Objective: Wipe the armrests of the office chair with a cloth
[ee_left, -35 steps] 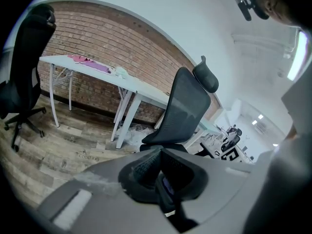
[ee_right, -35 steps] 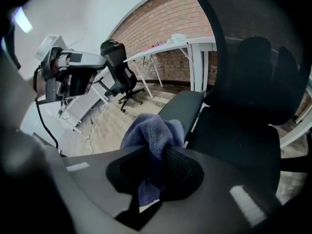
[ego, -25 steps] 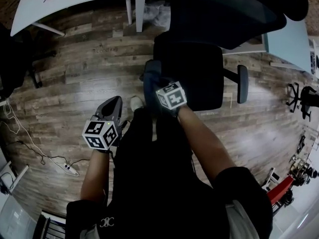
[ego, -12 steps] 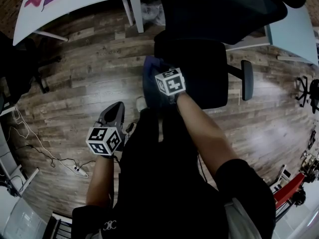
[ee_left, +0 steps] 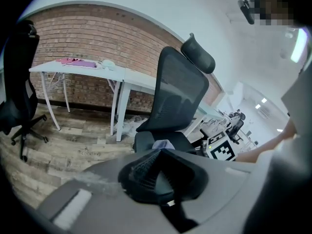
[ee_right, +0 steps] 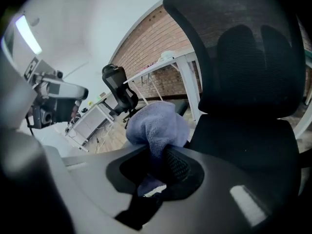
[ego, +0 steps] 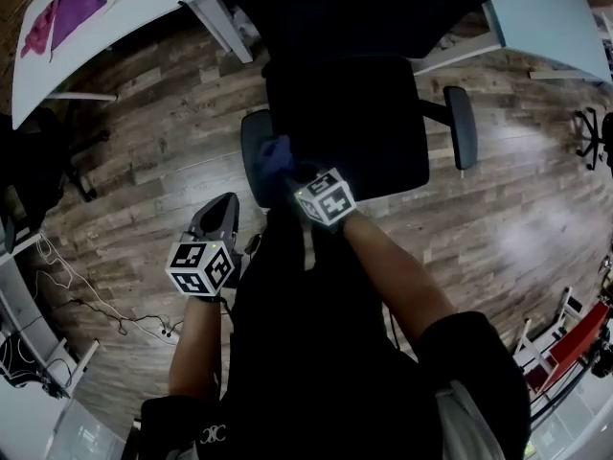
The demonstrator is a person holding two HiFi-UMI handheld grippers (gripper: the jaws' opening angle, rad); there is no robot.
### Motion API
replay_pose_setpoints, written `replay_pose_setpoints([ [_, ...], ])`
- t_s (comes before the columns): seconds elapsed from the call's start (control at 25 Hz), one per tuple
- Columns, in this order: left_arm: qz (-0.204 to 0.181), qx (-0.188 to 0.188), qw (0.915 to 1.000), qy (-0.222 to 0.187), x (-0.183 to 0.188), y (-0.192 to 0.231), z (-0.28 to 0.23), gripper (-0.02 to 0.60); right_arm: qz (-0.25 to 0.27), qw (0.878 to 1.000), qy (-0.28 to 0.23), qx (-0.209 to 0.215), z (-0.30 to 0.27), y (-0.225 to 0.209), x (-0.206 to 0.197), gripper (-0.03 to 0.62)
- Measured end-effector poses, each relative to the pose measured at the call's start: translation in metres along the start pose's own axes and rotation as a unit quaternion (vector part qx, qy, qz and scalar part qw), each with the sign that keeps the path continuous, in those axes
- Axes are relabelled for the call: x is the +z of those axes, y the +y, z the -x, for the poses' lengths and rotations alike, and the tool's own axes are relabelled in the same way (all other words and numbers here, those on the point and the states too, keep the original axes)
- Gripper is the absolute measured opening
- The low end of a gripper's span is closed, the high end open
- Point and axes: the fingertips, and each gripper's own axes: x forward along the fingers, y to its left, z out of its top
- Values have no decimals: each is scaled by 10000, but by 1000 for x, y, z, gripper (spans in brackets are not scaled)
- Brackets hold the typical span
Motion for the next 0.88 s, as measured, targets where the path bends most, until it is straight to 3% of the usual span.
replay_pose_setpoints([
  [0.32, -228, 103, 9993, 277, 0, -33, -25, 5, 435, 9983, 327, -189, 12, -65, -29, 64],
  [0.52, -154, 388, 9984, 373, -11, -35, -26, 5, 988, 9928, 353, 571, -23, -51, -13, 64],
  [0.68, -38, 658, 9972, 368, -19, -31, -17, 5, 1108, 9863, 339, 1172, -52, -32, -3, 63],
  [0.88, 221, 917, 9950, 331, -34, -21, -4, 5, 908, 9849, 359, 1426, -82, -50, -3, 61],
])
